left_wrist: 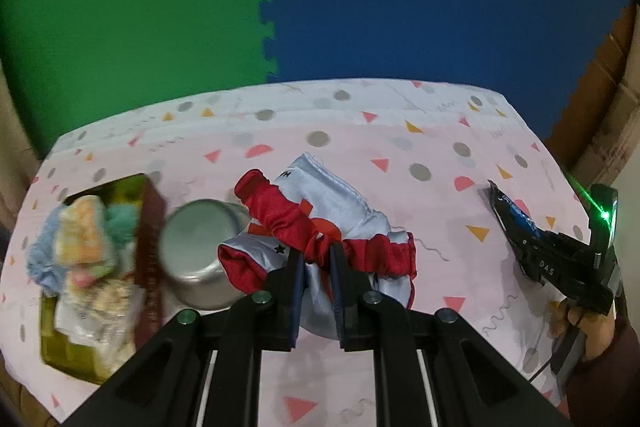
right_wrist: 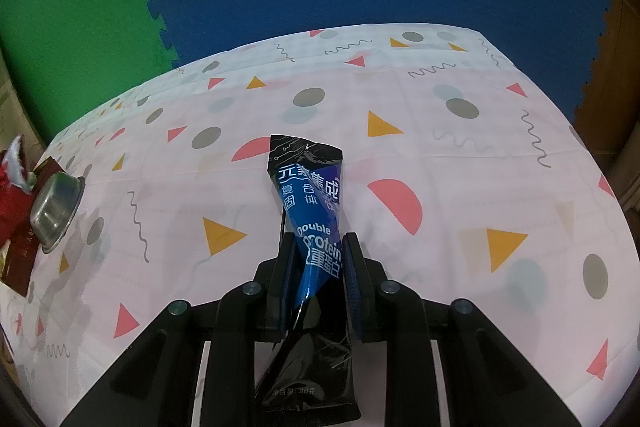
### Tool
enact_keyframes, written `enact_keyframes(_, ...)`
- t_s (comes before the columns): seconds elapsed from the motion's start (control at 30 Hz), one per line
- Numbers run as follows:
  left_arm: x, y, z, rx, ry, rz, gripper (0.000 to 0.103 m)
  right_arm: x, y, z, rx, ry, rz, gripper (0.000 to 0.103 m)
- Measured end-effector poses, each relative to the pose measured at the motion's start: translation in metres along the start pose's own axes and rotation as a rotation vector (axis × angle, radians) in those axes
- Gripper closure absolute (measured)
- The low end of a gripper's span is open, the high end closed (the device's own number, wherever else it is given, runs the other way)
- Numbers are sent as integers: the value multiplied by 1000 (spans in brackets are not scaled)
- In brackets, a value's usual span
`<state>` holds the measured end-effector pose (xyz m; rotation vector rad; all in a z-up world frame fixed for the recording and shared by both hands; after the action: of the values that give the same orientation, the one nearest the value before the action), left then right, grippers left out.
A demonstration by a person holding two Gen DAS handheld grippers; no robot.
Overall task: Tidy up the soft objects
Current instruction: 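Carry the red-and-white cloth into the gold tin and open the left tool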
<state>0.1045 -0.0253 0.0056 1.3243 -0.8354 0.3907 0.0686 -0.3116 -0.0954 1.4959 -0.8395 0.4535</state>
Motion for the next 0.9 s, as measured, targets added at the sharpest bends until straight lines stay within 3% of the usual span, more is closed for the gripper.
enact_keyframes(0.23, 2, 28, -48, 85, 33, 15, 90, 0, 0, 0, 0, 0, 0, 81)
enact_keyframes(0.67, 0, 58, -177, 294, 139, 9, 90, 1, 0, 0, 0, -1, -1, 81)
enact_keyframes(0.9, -9, 45, -213, 306, 166, -20, 90, 0, 0, 0, -5, 6, -1, 81)
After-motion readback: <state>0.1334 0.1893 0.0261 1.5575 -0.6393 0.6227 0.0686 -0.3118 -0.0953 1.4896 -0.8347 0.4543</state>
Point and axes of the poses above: each gripper's, at about its wrist camera, not at the fingertips, and y roughly against the way its jaws point, z to its right, x to its top, the point moved 3 cm from there along -y, roughly the way its jaws point, and after that the axes turned 8 degrees about z, right-handed, at the moved point
